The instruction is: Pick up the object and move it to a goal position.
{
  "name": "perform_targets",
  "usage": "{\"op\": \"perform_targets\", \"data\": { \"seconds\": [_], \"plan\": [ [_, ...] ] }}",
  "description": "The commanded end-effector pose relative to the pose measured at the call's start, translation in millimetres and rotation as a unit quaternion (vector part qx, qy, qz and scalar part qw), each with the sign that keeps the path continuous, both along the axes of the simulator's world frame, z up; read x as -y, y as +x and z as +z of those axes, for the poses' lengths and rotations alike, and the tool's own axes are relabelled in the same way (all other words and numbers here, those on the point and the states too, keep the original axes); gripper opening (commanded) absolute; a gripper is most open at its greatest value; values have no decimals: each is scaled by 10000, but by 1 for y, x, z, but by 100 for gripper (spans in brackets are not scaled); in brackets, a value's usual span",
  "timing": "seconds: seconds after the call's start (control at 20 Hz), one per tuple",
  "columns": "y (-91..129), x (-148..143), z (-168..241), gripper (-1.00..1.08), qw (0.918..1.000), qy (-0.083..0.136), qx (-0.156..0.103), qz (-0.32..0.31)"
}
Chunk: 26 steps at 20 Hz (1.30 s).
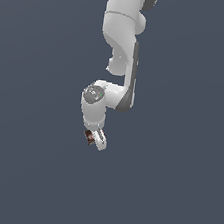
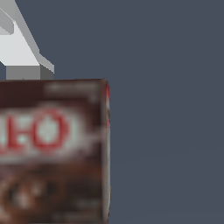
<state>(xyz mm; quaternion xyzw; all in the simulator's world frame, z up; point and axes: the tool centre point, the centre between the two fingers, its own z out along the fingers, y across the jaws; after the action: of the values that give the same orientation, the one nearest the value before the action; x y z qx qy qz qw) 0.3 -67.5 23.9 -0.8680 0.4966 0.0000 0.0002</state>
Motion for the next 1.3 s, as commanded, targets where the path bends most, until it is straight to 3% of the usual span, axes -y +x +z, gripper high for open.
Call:
{"op": "perform_targets", "data": {
  "seconds": [0.0,0.35,1.25],
  "plan": [
    [-6,-5,5,-100,10000,3,2,2],
    [-33,-28,28,-100,10000,5,2,2],
    [-129,-108,110,-100,10000,3,0,1]
  ]
}}
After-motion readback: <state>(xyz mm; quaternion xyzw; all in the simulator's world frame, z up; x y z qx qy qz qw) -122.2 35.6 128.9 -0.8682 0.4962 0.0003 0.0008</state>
